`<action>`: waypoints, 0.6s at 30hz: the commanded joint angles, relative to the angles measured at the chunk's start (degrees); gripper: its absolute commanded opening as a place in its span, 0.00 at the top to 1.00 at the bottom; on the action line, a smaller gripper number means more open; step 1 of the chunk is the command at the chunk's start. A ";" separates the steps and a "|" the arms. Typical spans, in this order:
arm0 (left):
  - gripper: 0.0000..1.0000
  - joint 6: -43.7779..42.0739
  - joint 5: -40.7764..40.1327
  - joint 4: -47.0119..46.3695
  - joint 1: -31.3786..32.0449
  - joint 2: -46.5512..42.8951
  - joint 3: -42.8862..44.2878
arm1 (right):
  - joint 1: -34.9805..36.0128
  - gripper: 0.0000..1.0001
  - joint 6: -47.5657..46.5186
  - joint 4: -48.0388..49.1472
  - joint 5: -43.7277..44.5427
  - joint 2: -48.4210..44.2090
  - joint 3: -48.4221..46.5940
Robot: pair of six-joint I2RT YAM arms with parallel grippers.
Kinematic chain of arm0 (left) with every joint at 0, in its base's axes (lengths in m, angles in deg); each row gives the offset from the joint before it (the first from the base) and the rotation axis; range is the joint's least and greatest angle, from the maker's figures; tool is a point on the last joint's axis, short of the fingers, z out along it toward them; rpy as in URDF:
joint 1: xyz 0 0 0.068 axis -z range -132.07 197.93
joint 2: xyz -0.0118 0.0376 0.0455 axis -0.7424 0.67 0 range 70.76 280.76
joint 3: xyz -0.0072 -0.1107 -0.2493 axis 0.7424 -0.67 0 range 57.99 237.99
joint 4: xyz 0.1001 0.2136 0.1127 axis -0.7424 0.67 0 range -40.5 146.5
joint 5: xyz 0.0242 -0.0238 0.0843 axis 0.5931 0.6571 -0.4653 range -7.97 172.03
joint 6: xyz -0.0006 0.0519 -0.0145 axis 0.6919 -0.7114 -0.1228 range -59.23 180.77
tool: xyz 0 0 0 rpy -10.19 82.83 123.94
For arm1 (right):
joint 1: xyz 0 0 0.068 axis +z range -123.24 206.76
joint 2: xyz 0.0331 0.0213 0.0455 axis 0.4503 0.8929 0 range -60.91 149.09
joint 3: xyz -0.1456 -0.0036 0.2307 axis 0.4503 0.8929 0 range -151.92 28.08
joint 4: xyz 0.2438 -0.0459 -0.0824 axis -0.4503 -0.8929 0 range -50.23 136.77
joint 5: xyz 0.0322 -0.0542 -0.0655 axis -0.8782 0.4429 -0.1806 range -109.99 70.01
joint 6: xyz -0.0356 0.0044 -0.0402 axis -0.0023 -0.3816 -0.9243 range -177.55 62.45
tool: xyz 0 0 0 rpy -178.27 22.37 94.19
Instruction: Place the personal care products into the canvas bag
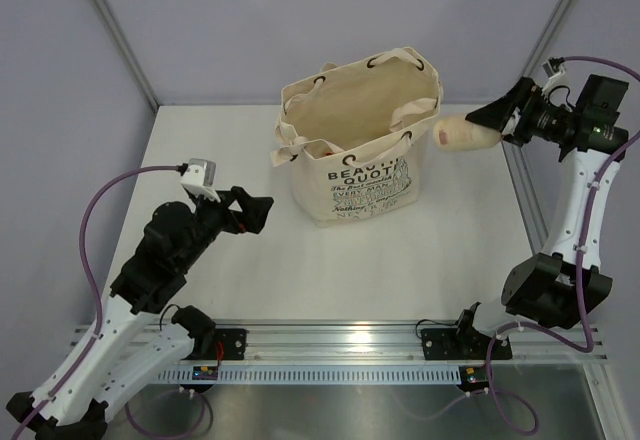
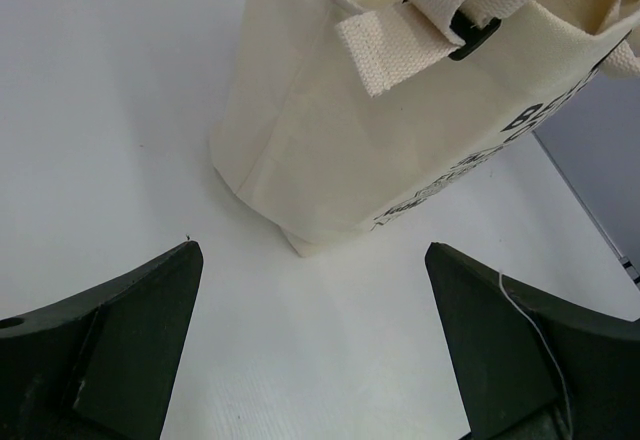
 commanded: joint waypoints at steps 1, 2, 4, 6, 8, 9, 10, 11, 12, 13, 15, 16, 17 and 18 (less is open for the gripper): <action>0.01 -1.91 -1.79 0.38 -0.16 1.11 3.94 | 0.19 1.00 17.04 15.70 -12.72 -1.21 -9.11; 0.01 -2.17 -2.23 0.47 -0.16 1.64 4.29 | 0.80 1.00 21.50 17.93 -13.07 -0.34 -10.69; 0.01 -2.44 -2.59 0.82 -0.16 2.08 5.08 | 1.94 1.00 25.92 23.89 -13.60 1.67 -15.70; 0.01 -2.09 -2.94 0.82 -0.16 2.52 5.52 | 4.49 1.00 31.63 27.77 -13.34 3.18 -20.78; 0.01 -1.22 -3.11 0.82 -0.16 2.52 5.61 | 8.16 1.00 35.15 30.68 -12.29 6.51 -24.49; 0.01 -0.86 -3.11 0.48 -0.16 2.43 5.52 | 9.41 1.00 35.60 31.13 -11.93 7.65 -28.16; 0.01 -0.60 -3.11 0.47 -0.16 2.43 5.26 | 10.73 1.00 35.69 31.48 -11.15 9.75 -29.68; 0.01 0.10 -3.29 0.38 -0.16 2.17 5.17 | 12.04 1.00 34.74 31.31 -10.36 10.91 -31.00; 0.01 0.46 -3.29 0.47 -0.16 1.91 5.00 | 14.84 1.00 33.68 30.61 -8.87 12.05 -33.27; 0.01 0.72 -3.38 0.38 -0.16 1.56 4.56 | 16.26 1.00 32.11 27.99 -8.07 14.58 -34.42; 0.01 1.51 -3.73 0.47 -0.16 0.77 4.12 | 20.47 1.00 23.77 22.64 -4.56 17.23 -38.47; 0.01 1.69 -3.99 0.91 -0.16 0.50 4.03 | 21.89 1.00 20.26 16.95 -3.16 19.77 -39.78; 0.01 2.21 -4.34 1.17 -0.16 0.24 3.86 | 23.12 1.00 12.74 13.94 0.51 21.01 -42.76; 0.01 2.57 -4.61 1.96 -0.16 -0.55 3.68 | 26.61 1.00 8.14 7.03 2.99 22.16 -44.53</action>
